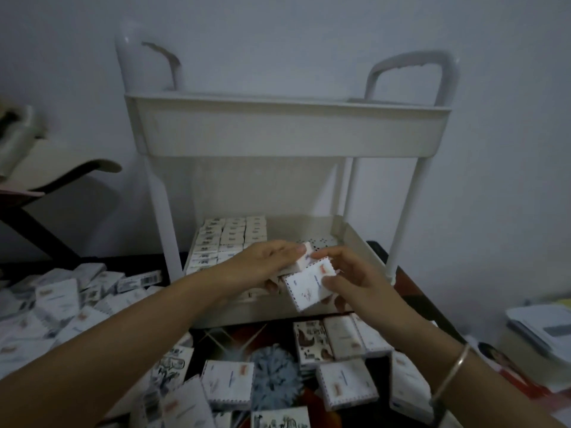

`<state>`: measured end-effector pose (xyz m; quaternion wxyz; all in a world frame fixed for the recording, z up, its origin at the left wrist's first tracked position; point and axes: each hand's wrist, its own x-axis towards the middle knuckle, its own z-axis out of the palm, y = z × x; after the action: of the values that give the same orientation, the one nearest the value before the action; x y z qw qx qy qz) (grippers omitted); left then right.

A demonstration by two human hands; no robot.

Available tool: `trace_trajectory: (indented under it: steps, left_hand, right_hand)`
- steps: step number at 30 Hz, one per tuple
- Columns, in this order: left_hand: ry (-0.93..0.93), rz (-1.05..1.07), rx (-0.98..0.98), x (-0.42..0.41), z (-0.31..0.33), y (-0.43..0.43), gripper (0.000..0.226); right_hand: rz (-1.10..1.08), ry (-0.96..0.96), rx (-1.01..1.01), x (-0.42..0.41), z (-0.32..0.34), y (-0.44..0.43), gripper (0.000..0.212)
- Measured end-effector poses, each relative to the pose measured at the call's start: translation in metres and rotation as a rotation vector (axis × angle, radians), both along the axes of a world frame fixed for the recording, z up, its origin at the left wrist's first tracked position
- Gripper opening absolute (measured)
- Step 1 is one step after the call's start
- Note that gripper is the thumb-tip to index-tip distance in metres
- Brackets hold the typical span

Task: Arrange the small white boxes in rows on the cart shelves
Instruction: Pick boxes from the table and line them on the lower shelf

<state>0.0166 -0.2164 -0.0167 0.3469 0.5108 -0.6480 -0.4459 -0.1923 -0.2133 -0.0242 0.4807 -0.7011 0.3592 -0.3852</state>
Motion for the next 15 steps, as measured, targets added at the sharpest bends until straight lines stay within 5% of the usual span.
trace_trajectory:
  steps: [5,9,15]
  left_hand:
    - [-0.099,0.055,-0.175,0.007,0.009,-0.027,0.046]
    - [-0.216,0.357,-0.223,0.018,0.013,-0.062,0.052]
    - [-0.622,0.452,-0.366,0.019,0.004,-0.105,0.029]
  right_hand:
    - [-0.015,-0.005,-0.103,0.010,0.010,-0.049,0.032]
    - [-0.149,0.151,-0.253,0.016,0.003,-0.088,0.039]
    - [-0.383,0.343,-0.443,0.025,-0.012,-0.131,0.035]
